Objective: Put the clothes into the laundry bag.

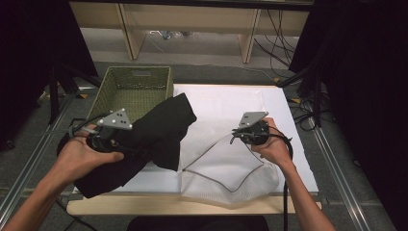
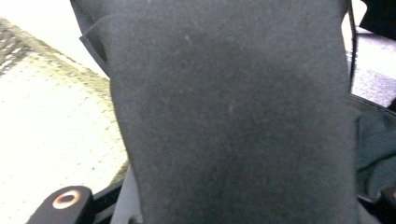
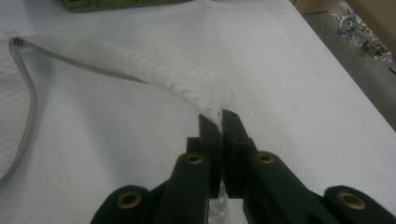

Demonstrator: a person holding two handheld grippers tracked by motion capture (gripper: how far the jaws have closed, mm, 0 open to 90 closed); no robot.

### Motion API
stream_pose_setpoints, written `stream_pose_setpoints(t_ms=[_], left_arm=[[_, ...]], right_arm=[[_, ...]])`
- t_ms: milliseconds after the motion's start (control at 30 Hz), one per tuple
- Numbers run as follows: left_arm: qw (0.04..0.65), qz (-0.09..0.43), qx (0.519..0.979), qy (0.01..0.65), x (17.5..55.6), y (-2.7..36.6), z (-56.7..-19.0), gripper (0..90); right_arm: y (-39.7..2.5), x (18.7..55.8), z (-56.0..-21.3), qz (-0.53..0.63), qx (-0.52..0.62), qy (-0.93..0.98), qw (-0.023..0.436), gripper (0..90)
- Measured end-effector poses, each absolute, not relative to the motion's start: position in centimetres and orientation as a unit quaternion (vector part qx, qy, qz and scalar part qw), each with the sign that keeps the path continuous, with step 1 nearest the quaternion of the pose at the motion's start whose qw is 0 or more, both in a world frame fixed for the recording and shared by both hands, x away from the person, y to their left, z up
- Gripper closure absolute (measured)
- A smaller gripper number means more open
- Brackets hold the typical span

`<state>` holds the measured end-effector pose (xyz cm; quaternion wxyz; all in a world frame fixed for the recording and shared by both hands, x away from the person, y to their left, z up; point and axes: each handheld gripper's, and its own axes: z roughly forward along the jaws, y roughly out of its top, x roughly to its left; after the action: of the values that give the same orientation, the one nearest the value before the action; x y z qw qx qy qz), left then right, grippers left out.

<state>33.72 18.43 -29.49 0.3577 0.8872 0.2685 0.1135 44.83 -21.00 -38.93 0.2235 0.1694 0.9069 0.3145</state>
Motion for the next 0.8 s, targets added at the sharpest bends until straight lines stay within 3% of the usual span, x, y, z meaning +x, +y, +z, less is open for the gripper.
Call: stream_pose_setpoints(t_ms=[333, 800], left_arm=[[0.382, 0.034, 0.894, 0.23, 31.0, 13.8, -33.7, 62.3], [0.367, -0.034, 0.906, 0.209, 32.4, 7.7, -38.3, 61.8]], right_arm=[[-20.4, 45.0, -38.5, 0.326, 0.168, 0.903, 0.226, 89.3], [-20.5, 45.0, -38.3, 0.325, 0.155, 0.905, 0.226, 89.3]])
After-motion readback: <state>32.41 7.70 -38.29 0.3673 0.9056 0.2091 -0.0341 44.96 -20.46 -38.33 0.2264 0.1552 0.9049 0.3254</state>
